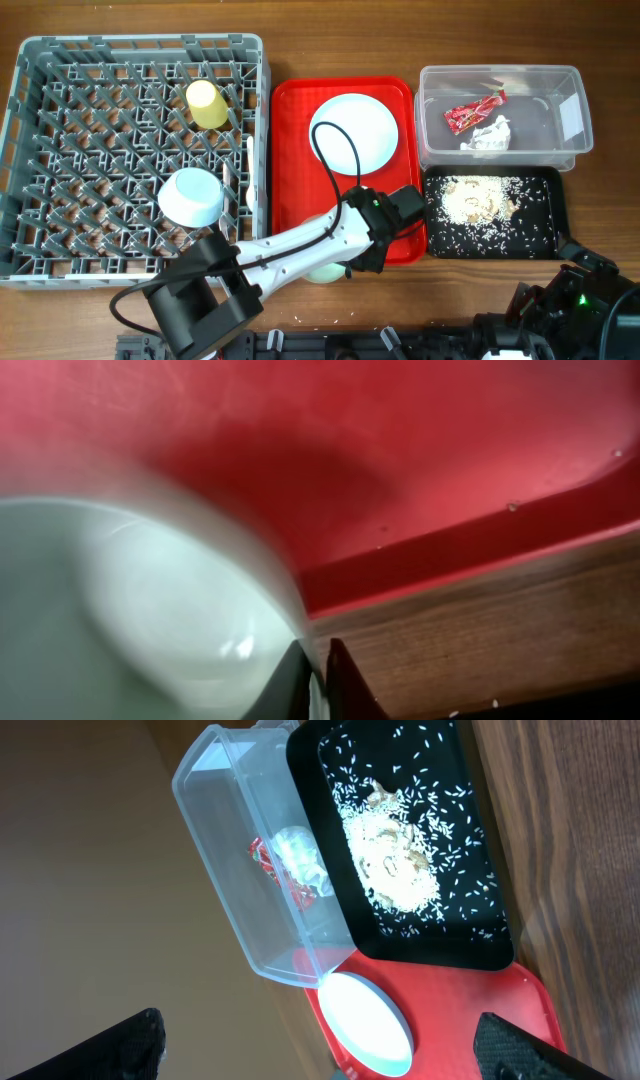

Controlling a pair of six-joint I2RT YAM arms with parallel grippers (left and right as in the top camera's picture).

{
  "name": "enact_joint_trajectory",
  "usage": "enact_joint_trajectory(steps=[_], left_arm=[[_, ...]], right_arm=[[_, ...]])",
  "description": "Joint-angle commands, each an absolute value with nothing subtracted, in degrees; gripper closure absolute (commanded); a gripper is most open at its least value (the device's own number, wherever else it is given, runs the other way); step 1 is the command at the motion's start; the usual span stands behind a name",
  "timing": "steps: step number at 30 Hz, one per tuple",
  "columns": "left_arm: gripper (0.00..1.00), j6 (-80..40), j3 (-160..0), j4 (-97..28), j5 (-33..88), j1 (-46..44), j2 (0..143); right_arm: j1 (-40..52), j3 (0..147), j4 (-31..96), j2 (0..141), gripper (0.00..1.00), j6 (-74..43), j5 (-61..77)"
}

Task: Sort waste into correct bins and load items into the dishwasher rack
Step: 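Reach the left gripper to the mint-green bowl and grasp its rim, then carry the mint-green bowl into the grey rack and release it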

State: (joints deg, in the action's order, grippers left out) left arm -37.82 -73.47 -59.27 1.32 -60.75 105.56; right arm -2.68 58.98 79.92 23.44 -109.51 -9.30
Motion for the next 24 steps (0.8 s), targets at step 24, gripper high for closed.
enact_joint_trajectory(steps=[24], left_arm=[[0.96,2.87,-102.98,-84.60,60.29,11.25,97.12]], right_arm=[[-2.87,59.13,80.25,23.24,0.00,-118.65,-8.99]])
